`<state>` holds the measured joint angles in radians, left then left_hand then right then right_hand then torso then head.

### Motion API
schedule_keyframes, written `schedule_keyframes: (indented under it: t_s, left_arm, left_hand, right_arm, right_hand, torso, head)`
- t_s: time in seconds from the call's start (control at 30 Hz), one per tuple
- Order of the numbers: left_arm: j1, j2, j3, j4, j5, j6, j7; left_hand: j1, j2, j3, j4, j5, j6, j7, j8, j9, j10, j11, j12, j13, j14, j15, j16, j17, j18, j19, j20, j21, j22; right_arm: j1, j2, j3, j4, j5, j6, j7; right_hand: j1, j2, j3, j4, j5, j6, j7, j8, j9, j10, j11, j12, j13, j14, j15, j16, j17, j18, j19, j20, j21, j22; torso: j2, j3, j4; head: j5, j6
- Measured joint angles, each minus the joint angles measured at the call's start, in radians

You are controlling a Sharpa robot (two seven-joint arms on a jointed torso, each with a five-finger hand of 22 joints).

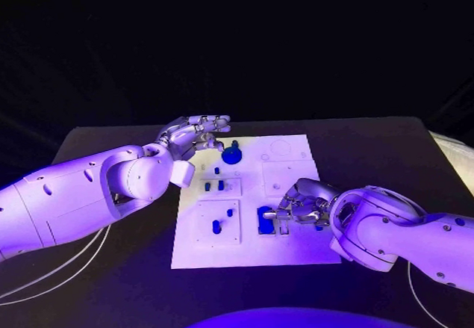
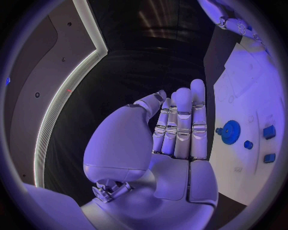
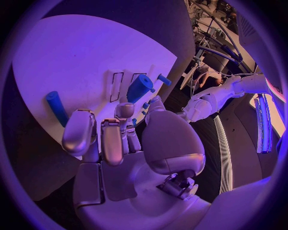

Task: Assemble the parts on the task board

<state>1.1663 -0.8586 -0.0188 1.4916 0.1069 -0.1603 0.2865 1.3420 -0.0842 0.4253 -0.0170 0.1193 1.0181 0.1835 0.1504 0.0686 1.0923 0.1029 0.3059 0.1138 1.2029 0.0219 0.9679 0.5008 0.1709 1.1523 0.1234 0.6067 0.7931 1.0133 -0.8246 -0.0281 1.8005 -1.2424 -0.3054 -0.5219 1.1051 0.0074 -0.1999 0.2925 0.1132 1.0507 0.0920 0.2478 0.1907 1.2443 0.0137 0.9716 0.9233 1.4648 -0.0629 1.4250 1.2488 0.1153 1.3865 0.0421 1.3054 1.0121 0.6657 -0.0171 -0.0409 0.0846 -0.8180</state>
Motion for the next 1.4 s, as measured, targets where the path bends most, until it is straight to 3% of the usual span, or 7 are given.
schedule_keyframes:
  t_s: [0.13,0.23,0.37,0.57,0.7,1.2,1.4]
  left_arm:
    - [0.000,0.000,0.000,0.000,0.000,0.000,0.000]
    - [0.000,0.000,0.000,0.000,0.000,0.000,-0.001]
    - [0.000,0.000,0.000,0.000,0.000,0.001,-0.001]
    - [0.000,0.000,0.000,0.000,0.000,0.001,-0.001]
    - [0.000,0.000,0.000,-0.001,0.000,0.001,-0.001]
    - [0.000,-0.001,0.000,-0.001,0.000,0.003,-0.003]
    - [0.000,-0.002,0.000,-0.001,0.000,0.003,-0.004]
  left_hand:
    - [0.000,0.000,0.000,0.000,0.000,0.000,0.000,0.000,0.000,0.000,0.000,0.000,0.000,0.000,0.000,0.000,0.000,0.000,0.000,0.000,0.000,0.000]
    - [0.000,0.000,0.000,0.000,0.000,0.000,0.000,0.000,0.000,0.000,0.000,0.000,0.000,0.000,0.000,0.000,0.000,0.000,0.000,0.000,0.000,0.000]
    - [0.000,0.000,0.000,0.000,0.000,0.000,0.000,0.000,0.000,0.000,0.000,0.000,0.000,0.000,0.000,0.000,0.000,0.000,0.000,0.000,0.000,0.000]
    - [0.000,0.000,0.000,0.000,0.000,0.000,0.000,0.000,0.000,0.000,0.000,0.000,0.000,0.000,0.000,0.000,0.000,0.000,0.000,0.000,0.000,0.000]
    - [0.000,0.000,0.000,0.000,0.000,0.000,0.000,0.000,0.000,0.000,0.000,0.000,0.000,0.000,0.000,0.000,0.000,0.000,0.000,0.000,0.000,0.000]
    - [0.000,0.000,-0.003,-0.003,0.000,-0.004,-0.004,0.000,0.000,-0.008,0.000,0.000,0.001,-0.004,-0.004,0.000,-0.003,0.000,0.000,0.000,0.000,-0.002]
    - [0.000,0.000,-0.003,-0.003,0.000,-0.004,-0.004,0.000,0.000,-0.008,0.000,0.000,0.001,-0.004,-0.004,0.000,-0.002,0.000,0.000,0.000,0.000,-0.002]
  right_arm:
    - [0.000,-0.005,0.000,0.004,-0.018,-0.004,0.000]
    - [0.000,-0.010,0.000,0.011,-0.030,-0.006,0.001]
    - [-0.001,-0.013,0.000,0.014,-0.041,-0.007,0.003]
    - [-0.001,-0.012,0.000,0.017,-0.055,0.004,0.010]
    - [-0.001,-0.006,0.000,0.021,-0.065,0.022,0.020]
    - [-0.001,0.010,0.002,0.017,-0.097,0.048,0.037]
    - [-0.002,0.008,0.002,0.018,-0.110,0.045,0.038]
  right_hand:
    - [-0.001,-0.001,0.000,0.000,-0.001,0.000,0.000,0.000,0.002,0.000,0.000,-0.004,-0.005,0.000,0.000,0.000,-0.002,0.000,-0.001,-0.001,0.000,0.000]
    - [-0.001,0.000,-0.003,-0.003,0.021,0.000,0.000,0.004,0.008,0.000,0.000,-0.004,0.000,0.000,0.000,0.000,-0.002,0.000,-0.001,-0.001,0.000,0.004]
    - [0.027,0.028,-0.009,-0.010,0.075,0.000,0.000,0.010,0.018,0.000,0.000,-0.004,0.007,0.000,0.000,-0.007,-0.006,0.000,-0.001,-0.001,0.000,0.005]
    - [0.172,0.025,0.012,-0.084,0.092,0.003,-0.003,0.024,0.034,0.013,-0.013,0.013,0.033,0.000,0.000,-0.007,-0.005,0.000,-0.001,-0.001,0.000,0.017]
    - [0.216,0.025,0.018,-0.114,0.070,0.009,-0.008,0.035,0.043,0.033,-0.014,0.036,0.059,0.000,0.000,-0.007,0.004,0.000,-0.001,-0.001,0.004,0.026]
    - [0.219,0.027,0.018,-0.115,0.066,0.015,-0.014,0.042,0.049,0.049,-0.016,0.057,0.087,0.004,-0.004,-0.007,0.010,0.000,-0.001,-0.001,0.008,0.031]
    - [0.211,0.040,0.008,-0.105,0.106,0.018,-0.018,0.050,0.055,0.058,-0.018,0.071,0.104,0.002,-0.005,-0.007,0.014,0.000,0.003,-0.004,0.008,0.035]
  torso:
    - [0.000,0.0000,0.0004]
    - [0.000,0.0000,0.0010]
    - [0.000,-0.0001,0.0012]
    - [0.000,-0.0003,0.0017]
    - [0.000,-0.0014,0.0024]
    - [0.001,-0.0021,0.0044]
    - [0.001,-0.0021,0.0050]
  head:
    - [-0.001,0.000]
    - [-0.003,-0.001]
    - [-0.004,-0.001]
    - [-0.006,-0.002]
    - [-0.007,-0.004]
    - [-0.007,-0.008]
    - [-0.005,-0.010]
